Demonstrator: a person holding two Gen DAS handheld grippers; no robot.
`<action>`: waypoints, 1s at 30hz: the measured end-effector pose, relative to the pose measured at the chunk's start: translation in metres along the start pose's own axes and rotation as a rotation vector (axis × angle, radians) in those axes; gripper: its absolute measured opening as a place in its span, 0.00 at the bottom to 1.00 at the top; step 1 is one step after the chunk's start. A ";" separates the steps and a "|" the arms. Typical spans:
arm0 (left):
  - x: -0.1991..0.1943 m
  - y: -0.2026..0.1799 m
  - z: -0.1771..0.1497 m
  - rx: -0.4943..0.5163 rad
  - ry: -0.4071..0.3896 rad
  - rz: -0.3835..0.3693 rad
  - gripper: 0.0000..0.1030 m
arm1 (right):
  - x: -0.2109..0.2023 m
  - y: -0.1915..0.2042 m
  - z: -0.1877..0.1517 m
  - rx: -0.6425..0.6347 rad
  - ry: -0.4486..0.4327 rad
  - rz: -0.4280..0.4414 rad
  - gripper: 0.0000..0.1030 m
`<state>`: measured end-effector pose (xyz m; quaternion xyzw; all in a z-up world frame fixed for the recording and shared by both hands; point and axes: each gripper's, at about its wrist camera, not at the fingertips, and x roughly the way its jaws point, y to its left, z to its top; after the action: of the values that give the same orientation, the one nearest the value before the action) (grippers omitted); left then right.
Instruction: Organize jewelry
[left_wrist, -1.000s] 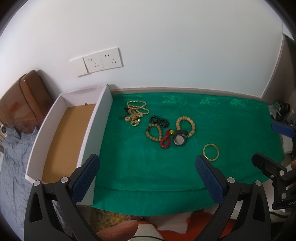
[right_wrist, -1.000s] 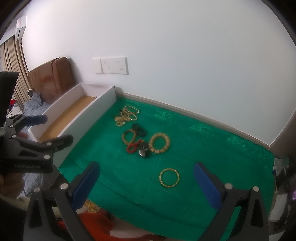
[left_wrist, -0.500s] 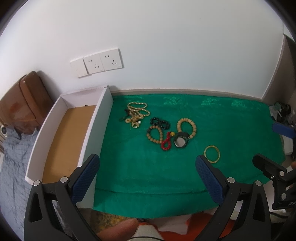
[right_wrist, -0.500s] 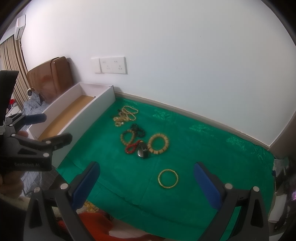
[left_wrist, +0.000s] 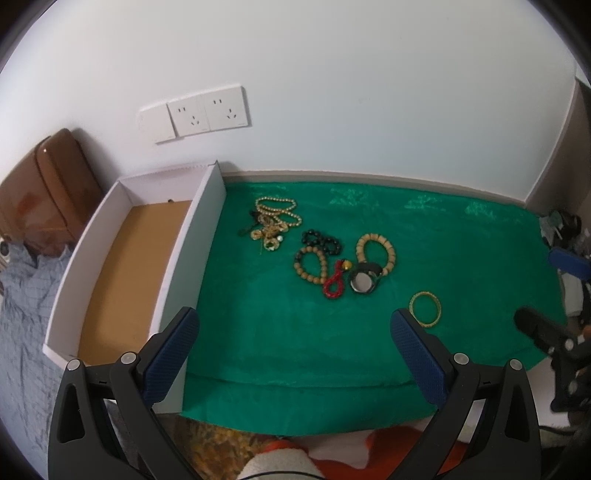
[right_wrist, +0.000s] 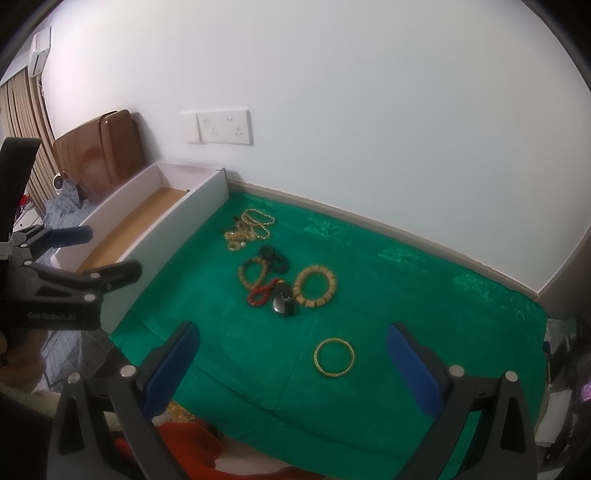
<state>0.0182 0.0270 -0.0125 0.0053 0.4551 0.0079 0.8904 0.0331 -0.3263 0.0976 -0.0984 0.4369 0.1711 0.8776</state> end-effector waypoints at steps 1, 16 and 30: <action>0.003 0.000 0.001 0.003 0.007 -0.002 1.00 | 0.001 -0.002 0.001 0.004 -0.002 -0.003 1.00; 0.067 0.015 0.001 0.010 0.013 -0.103 1.00 | 0.110 -0.037 -0.006 0.030 0.166 0.057 1.00; 0.121 0.020 -0.011 -0.039 0.121 -0.082 1.00 | 0.237 0.008 -0.006 -0.083 0.199 0.199 0.99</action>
<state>0.0800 0.0498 -0.1171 -0.0311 0.5077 -0.0194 0.8607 0.1580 -0.2702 -0.0958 -0.1073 0.5218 0.2644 0.8039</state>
